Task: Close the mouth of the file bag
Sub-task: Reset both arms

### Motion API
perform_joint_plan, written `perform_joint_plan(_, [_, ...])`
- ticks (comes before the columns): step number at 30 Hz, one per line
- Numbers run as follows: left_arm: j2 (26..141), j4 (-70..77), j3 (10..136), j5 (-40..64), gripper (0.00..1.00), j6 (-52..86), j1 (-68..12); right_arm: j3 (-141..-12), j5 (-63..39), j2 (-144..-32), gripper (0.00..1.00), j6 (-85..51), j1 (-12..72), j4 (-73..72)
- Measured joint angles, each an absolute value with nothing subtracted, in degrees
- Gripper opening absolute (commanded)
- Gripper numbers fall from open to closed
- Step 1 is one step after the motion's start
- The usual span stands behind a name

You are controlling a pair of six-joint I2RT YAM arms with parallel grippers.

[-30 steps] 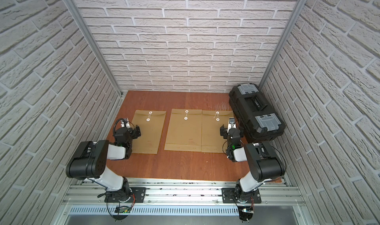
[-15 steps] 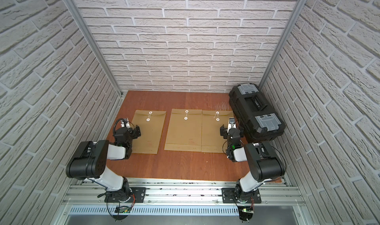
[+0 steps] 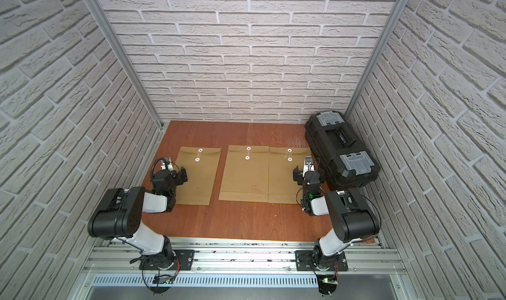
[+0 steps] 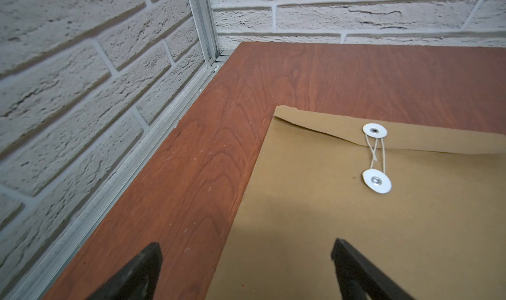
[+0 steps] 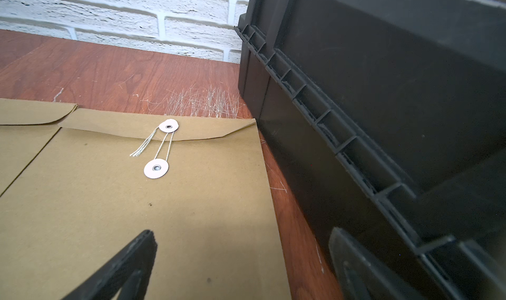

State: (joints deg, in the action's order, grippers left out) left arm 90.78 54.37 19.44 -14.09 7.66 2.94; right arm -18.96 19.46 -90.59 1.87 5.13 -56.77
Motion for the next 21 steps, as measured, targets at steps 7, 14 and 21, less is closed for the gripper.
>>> perform_joint_plan(7, [90.8,54.4,19.4,-14.1,0.98,7.7,2.9,-19.0,19.5,-90.6,1.00,1.9,5.1,-56.8])
perform_joint_plan(14, [90.8,54.4,19.4,-14.1,0.98,7.7,2.9,-19.0,19.5,-90.6,1.00,1.9,5.1,-56.8])
perform_joint_plan(21, [90.8,54.5,19.4,-15.4,0.98,7.2,1.5,-19.0,19.5,-90.6,1.00,1.9,5.1,-56.8])
